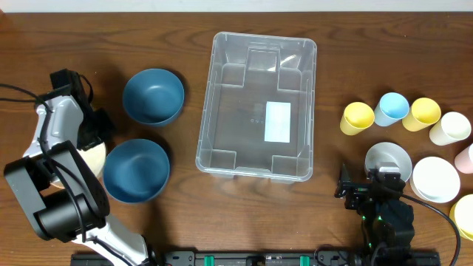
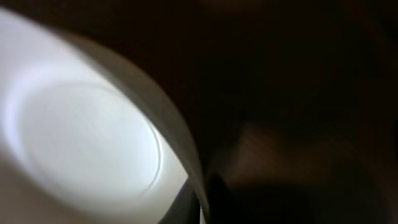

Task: Pack container
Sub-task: 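Reach the left gripper to the cream bowl rim and grasp it, then lift the cream bowl with the left gripper and lower it into the container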

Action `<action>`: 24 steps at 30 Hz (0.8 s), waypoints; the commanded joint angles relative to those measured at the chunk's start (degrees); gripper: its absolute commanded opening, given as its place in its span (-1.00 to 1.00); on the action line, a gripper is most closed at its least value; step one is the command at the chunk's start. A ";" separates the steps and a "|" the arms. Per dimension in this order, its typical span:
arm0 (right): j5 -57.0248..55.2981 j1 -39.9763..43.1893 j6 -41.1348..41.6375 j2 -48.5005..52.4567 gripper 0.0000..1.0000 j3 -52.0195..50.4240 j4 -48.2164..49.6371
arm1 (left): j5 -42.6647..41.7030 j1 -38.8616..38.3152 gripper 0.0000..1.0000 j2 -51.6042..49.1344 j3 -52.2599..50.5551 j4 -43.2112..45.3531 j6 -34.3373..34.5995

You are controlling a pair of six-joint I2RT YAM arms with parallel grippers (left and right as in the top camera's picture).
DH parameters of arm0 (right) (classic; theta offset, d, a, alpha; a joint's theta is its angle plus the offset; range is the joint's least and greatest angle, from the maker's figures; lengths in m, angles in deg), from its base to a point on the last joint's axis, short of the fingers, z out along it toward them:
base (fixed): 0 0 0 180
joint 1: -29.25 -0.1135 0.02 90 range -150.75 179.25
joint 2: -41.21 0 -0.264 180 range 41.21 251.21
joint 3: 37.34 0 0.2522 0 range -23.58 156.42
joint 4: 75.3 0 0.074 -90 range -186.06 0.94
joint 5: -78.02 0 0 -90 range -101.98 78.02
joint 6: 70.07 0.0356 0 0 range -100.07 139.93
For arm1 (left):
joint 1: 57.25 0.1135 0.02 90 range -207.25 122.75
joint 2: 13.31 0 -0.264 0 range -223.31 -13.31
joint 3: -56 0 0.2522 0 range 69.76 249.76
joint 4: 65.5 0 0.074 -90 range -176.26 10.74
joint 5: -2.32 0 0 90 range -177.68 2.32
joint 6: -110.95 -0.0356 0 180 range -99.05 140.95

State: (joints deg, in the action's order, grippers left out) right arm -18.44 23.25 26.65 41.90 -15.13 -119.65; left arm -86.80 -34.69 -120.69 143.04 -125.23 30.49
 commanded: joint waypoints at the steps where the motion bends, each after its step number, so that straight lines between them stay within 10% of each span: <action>1: -0.59 0.33 -0.57 -0.20 0.98 -0.15 -0.02 | 0.17 0.13 -0.88 0.90 1.11 -0.04 -0.37; 16: -0.59 0.33 -0.59 -0.20 0.98 -0.17 -0.02 | -0.24 -2.43 -0.88 20.04 12.17 -7.69 -0.59; 24: -0.59 0.33 -0.59 -0.20 0.98 -0.17 -0.02 | -6.47 -21.31 -0.88 29.09 14.47 -9.66 -4.15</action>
State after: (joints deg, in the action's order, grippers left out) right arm -18.44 23.25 26.65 41.90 -15.13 -119.65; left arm -90.95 -49.22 -93.21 156.48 -134.98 29.20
